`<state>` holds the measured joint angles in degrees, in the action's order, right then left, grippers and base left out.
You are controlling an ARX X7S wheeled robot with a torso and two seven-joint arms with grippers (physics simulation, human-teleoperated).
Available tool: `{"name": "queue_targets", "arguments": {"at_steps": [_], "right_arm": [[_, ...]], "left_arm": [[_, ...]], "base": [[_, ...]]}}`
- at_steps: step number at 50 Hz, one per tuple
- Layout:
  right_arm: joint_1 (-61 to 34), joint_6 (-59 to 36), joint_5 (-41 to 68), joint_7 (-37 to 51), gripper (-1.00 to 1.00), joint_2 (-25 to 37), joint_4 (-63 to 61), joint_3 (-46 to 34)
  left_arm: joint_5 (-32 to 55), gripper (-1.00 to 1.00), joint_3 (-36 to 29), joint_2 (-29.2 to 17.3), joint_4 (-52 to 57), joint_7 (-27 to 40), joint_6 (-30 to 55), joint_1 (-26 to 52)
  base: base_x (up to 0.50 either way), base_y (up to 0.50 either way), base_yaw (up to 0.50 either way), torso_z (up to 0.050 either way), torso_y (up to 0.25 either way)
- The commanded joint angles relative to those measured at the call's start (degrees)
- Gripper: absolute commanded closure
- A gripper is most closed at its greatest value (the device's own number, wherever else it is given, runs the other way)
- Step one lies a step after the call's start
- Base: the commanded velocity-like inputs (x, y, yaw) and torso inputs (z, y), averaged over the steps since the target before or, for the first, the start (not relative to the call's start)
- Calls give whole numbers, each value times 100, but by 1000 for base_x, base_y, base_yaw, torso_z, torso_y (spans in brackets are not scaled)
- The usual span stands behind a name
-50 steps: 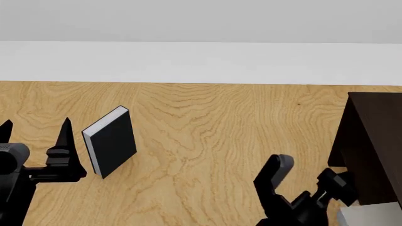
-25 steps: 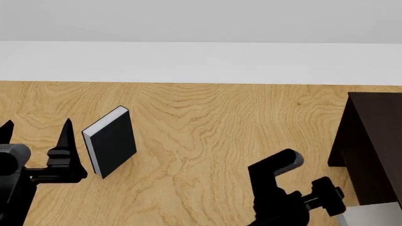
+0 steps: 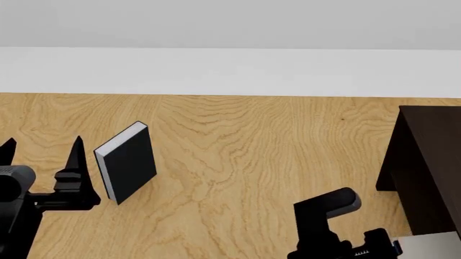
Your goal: Pick up the book on the right and place it on the cabinet shelf.
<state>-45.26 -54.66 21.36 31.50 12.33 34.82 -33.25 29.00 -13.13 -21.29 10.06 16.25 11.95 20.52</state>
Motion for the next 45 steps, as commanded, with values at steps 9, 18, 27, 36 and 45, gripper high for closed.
{"name": "queue_targets", "arguments": {"at_steps": [9, 18, 27, 36, 45], "right_arm": [[318, -684, 398, 15, -100, 230, -665, 264], [321, -521, 475, -168, -100, 281, -510, 325], [75, -193, 338, -269, -100, 308, 9, 300], [-112, 124, 212, -362, -100, 303, 542, 260], [-338, 644, 50, -602, -100, 170, 1387, 137]], "left_arm": [[-12, -100, -39, -4, -52, 5, -27, 11], [9, -100, -32, -18, -29, 21, -26, 8], [8, -100, -53, -12, -54, 21, -35, 21], [-9, -100, -79, 1, -137, 3, -73, 36], [-29, -100, -115, 6, -167, 3, -84, 40]], "base": [[0, 0, 0, 0, 0], [0, 0, 0, 0, 0], [0, 0, 0, 0, 0], [0, 0, 0, 0, 0], [0, 0, 0, 0, 0]]}}
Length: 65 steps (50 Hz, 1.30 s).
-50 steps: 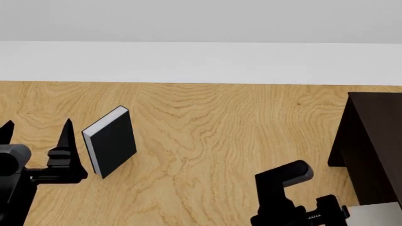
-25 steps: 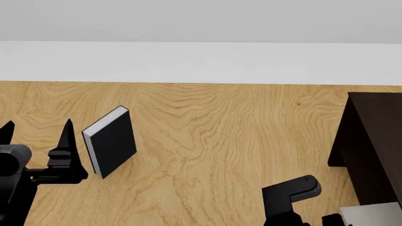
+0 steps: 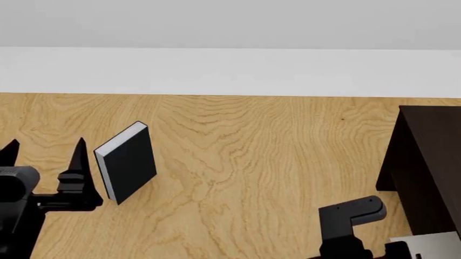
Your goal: Pick up the book on the right and place it on the cabinet shelf.
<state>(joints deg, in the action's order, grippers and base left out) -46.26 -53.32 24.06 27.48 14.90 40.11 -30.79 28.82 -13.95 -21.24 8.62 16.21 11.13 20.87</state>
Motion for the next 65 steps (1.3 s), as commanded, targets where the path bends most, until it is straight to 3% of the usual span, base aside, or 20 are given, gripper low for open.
{"name": "queue_targets", "arguments": {"at_steps": [1, 12, 19, 28, 38, 45, 56, 65], "right_arm": [[-267, 604, -237, -269, -100, -124, 1001, -133], [-694, 1597, -438, -692, -100, -484, 2664, -257], [-357, 645, -244, -185, -100, 70, 1272, -68], [-410, 688, -307, -176, -100, 247, 1271, -88], [-811, 1067, -548, -450, -100, 212, 1878, -318], [-1338, 2038, -762, -812, -100, -142, 3432, -433], [-1136, 2140, -806, -855, -100, -140, 3453, -277], [-963, 2478, -852, -1783, -100, -305, 3483, 21]], "left_arm": [[-16, -100, -36, 3, -36, 0, -14, 7], [-9, -100, -39, -10, -49, 5, -29, 9], [-51, -100, -99, 10, -83, 4, -35, 23], [-70, -100, -136, 11, -91, 12, -35, 26], [-111, -100, -178, 8, -110, 33, -33, 34], [-147, -100, -206, 16, -185, 21, -69, 51], [-166, -100, -248, 26, -215, 16, -94, 51], [-113, -100, -236, -3, -143, 40, -47, 39]], "base": [[0, 0, 0, 0, 0], [0, 0, 0, 0, 0], [0, 0, -3, 0, 0], [0, -1, -2, 0, 0], [0, 0, -3, 0, 1], [0, 0, -2, 1, 0], [0, -1, -3, 0, 1], [0, 0, -2, 0, 0]]}}
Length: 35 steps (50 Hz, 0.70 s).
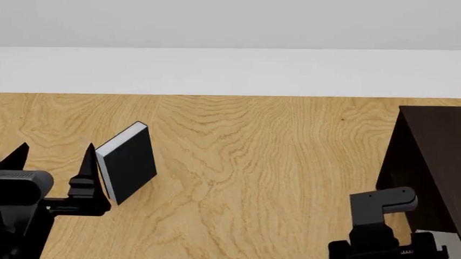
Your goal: Pick up the book on the right and place it on the cabinet shelf.
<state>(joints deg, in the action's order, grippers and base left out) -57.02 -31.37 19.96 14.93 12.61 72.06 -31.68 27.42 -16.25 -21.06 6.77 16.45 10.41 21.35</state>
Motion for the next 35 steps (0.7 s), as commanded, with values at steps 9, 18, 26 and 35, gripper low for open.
{"name": "queue_targets", "arguments": {"at_steps": [9, 18, 26, 35], "right_arm": [[243, 278, -970, -711, -100, -78, 291, 784], [299, 464, -1359, -965, -100, -189, 290, 1189], [144, 804, -1438, -999, -100, -263, 94, 1328], [1267, -573, -1030, -767, -100, 3, -3039, 1669]], "left_arm": [[19, -100, -29, -27, 24, 16, 22, 2], [24, -100, -47, -36, 43, 23, 25, -7], [21, -100, -47, -30, -10, 13, -18, 8], [56, -100, -46, -58, 74, 35, 16, -7]], "base": [[0, 0, 0, 0, 0], [0, -1, -1, 0, 0], [0, 0, 0, 0, 0], [0, 0, 0, 0, 0]]}}
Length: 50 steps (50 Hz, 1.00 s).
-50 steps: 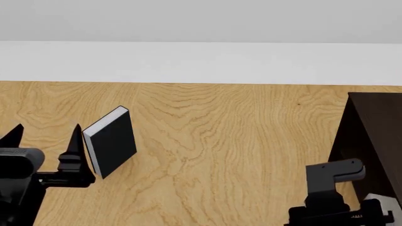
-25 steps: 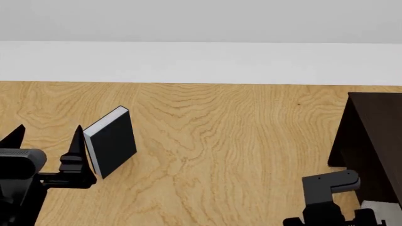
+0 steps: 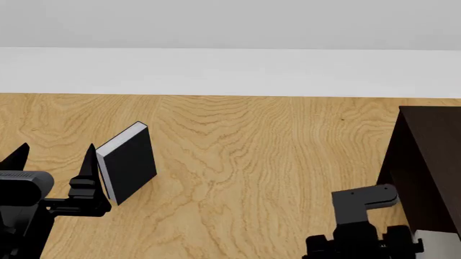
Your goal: Pick up the book on the right and place it on the cabinet shelf.
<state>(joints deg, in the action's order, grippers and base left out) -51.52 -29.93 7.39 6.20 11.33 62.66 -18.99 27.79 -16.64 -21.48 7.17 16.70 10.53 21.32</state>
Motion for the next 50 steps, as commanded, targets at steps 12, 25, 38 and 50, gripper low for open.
{"name": "queue_targets", "arguments": {"at_steps": [12, 25, 38, 50], "right_arm": [[1745, -1300, 629, 575, -100, 246, -4754, 877], [2389, -1985, 687, 1035, -100, 388, -6715, 948], [2629, -2813, 831, 1380, -100, 456, -8508, 1025], [2576, -3582, 949, 1595, -100, 520, -9713, 977]], "left_arm": [[44, -100, 20, -62, 276, 116, 32, -75], [-87, -100, 37, -129, 512, 302, 36, -97], [131, -100, 250, -366, 1420, 564, 207, -324], [262, -100, 274, -436, 1653, 534, 219, -376]], "base": [[0, 0, 0, 0, 0], [0, 0, 0, 0, 0], [0, 0, 0, 0, 0], [0, 0, 0, 0, 0]]}}
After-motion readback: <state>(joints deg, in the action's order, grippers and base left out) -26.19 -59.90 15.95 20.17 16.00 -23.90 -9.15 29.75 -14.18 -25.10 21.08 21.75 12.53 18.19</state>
